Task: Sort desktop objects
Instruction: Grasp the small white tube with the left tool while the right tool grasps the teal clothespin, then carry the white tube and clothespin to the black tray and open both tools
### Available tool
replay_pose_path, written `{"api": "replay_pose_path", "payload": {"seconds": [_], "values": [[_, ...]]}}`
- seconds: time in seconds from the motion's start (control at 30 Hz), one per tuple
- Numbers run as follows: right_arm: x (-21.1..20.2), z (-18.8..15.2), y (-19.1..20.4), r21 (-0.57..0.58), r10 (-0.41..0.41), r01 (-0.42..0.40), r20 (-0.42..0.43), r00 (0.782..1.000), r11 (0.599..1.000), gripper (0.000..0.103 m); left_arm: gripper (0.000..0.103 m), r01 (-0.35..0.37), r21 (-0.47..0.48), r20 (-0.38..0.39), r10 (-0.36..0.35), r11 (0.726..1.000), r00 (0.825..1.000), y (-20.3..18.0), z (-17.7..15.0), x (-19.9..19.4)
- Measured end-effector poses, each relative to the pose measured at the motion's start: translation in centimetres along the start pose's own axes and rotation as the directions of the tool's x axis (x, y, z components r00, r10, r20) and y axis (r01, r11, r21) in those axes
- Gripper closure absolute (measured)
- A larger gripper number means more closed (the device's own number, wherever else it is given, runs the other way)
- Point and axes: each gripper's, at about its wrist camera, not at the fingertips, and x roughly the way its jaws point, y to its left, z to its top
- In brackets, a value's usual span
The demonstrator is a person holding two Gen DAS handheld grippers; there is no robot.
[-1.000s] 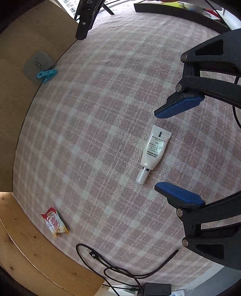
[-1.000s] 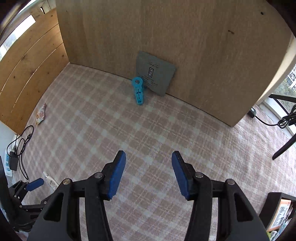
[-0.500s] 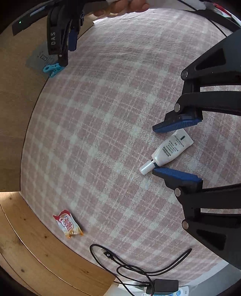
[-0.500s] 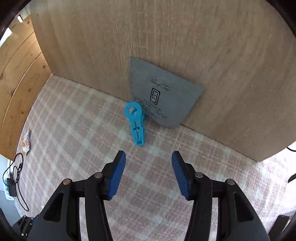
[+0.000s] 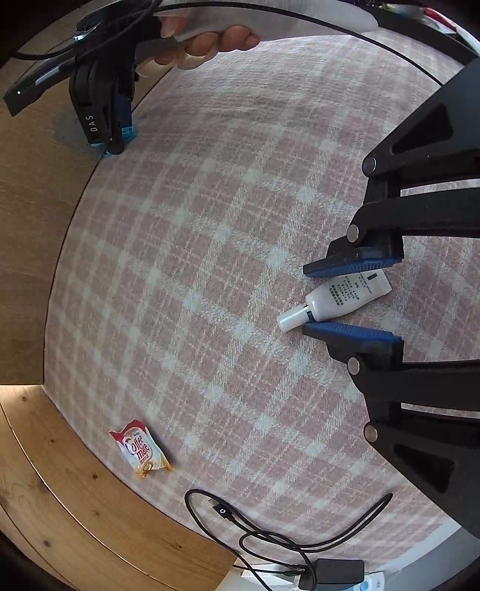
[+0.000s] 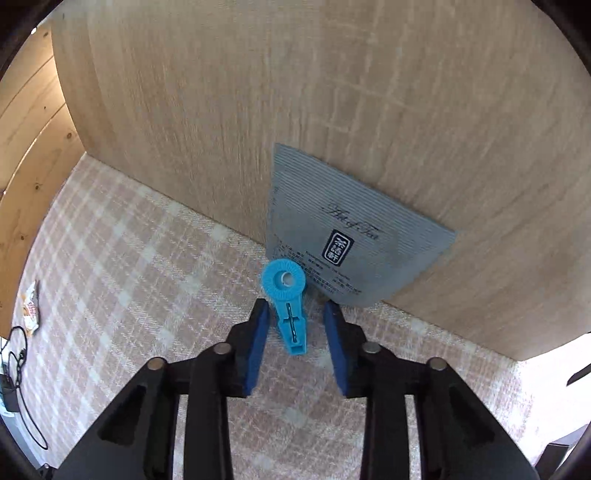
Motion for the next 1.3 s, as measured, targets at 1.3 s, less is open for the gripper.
{"api": "replay_pose_path", "payload": {"seconds": [1.3], "values": [[-19.1, -25.8, -15.7, 0.279, 0.024, -0.040, 0.060, 0.998, 0.959, 0.089, 0.086, 0.176, 0.240, 0.057, -0.195, 0.955, 0.979, -7.1, -4.1, -10.5]]}}
